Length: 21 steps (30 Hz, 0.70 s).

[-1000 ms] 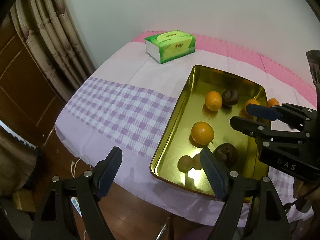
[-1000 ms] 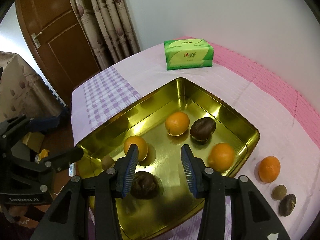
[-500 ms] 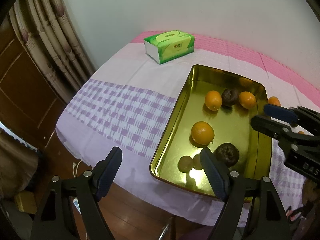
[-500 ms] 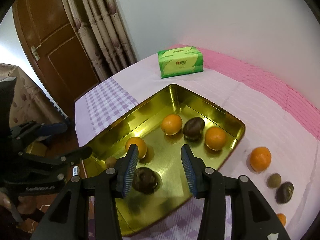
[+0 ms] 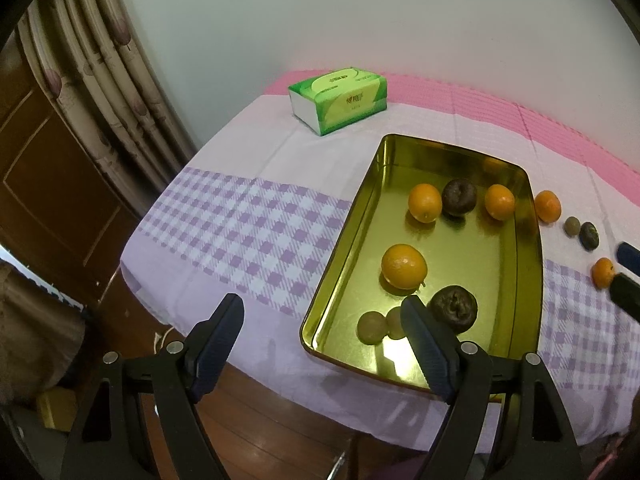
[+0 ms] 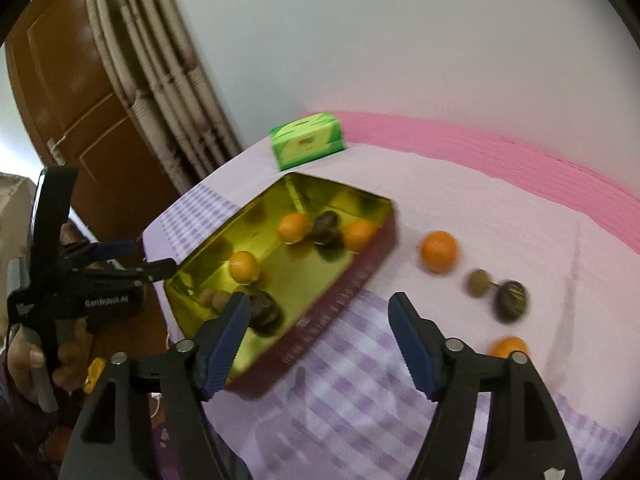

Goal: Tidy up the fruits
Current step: 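Withdraw both grippers from the tin toward the fruits left on the cloth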

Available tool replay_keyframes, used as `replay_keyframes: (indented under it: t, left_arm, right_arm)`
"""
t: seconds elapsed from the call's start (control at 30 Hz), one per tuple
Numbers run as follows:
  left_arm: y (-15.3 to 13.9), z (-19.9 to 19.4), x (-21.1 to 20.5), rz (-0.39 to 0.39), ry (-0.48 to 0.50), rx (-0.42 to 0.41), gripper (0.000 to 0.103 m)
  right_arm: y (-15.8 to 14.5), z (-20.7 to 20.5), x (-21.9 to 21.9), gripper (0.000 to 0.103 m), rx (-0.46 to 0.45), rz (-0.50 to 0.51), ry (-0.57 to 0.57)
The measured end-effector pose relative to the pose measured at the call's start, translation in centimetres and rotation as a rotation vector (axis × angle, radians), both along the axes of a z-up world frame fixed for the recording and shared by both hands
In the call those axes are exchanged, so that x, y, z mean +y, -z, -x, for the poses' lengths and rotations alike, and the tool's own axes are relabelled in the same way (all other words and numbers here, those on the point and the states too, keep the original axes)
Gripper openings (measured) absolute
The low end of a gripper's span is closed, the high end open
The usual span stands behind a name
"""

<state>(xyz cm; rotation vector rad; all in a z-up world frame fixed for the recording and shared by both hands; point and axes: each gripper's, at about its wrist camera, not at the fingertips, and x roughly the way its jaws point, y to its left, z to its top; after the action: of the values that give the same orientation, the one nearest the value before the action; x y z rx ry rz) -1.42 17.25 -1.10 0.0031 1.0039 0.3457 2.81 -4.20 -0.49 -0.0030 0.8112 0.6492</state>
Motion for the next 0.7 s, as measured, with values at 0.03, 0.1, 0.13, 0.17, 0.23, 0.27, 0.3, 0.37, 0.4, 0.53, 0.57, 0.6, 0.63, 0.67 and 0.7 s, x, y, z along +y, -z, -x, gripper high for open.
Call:
replay_keyframes:
  t: [0.03,0.1,0.13,0.17,0.23,0.27,0.3,0.37,0.4,0.53,0.57,0.6,0.63,0.67,0.7]
  left_arm:
    - [0.0,0.0,-0.1,-0.005,0.001,-0.001,0.081]
    - [0.0,0.0,-0.3,-0.013,0.004,-0.001,0.082]
    - [0.0,0.0,-0.4,-0.021,0.005,0.000,0.082]
    - [0.1,0.0,-0.5,-0.027,0.007,0.002,0.082]
    - [0.1,0.0,-0.7,-0.038,0.010,0.004,0.083]
    - [0.2,0.0,-0.8,-0.043,0.013,0.004,0.083]
    - [0.2,0.0,-1.0,-0.048,0.014,0.003,0.083]
    - [0.2,-0.1,-1.1,-0.054,0.017,0.002,0.084]
    - [0.3,-0.1,-1.2,-0.058,0.018,0.003,0.084]
    - [0.5,-0.1,-1.6,-0.084,0.024,0.007,0.085]
    - [0.6,-0.2,-1.6,-0.087,0.027,0.006,0.085]
    - [0.6,-0.2,-1.7,-0.090,0.033,0.003,0.085]
    - [0.5,-0.2,-1.8,-0.091,0.041,-0.001,0.085]
    - [0.4,-0.2,-1.9,-0.089,0.050,-0.007,0.085]
    - [0.2,-0.1,-2.1,-0.085,0.059,-0.017,0.085]
  right_arm:
    - [0.0,0.2,-0.9,0.072,-0.001,-0.004,0.018]
    - [0.3,0.5,-3.2,0.073,0.004,-0.014,0.066]
    - [0.5,0.6,-4.2,0.073,0.007,-0.015,0.091]
    - [0.7,0.7,-5.3,0.073,0.010,-0.014,0.119]
    - [1.2,0.9,-7.6,0.075,0.015,0.000,0.177]
    - [1.5,1.0,-8.6,0.075,0.016,0.010,0.203]
    - [1.8,1.0,-9.7,0.076,0.017,0.024,0.233]
    - [2.3,1.1,-11.6,0.081,0.009,0.062,0.287]
    - [2.6,1.0,-12.5,0.083,0.003,0.094,0.317]
    - [3.9,0.7,-15.7,0.087,0.009,0.149,0.397]
    - [4.2,0.6,-16.3,0.089,0.016,0.160,0.411]
    - [4.6,0.4,-17.0,0.090,0.025,0.181,0.431]
    - [4.9,0.3,-17.6,0.090,0.031,0.200,0.449]
    - [5.2,0.1,-18.1,0.090,0.038,0.215,0.462]
    - [5.6,-0.1,-18.6,0.090,0.045,0.224,0.471]
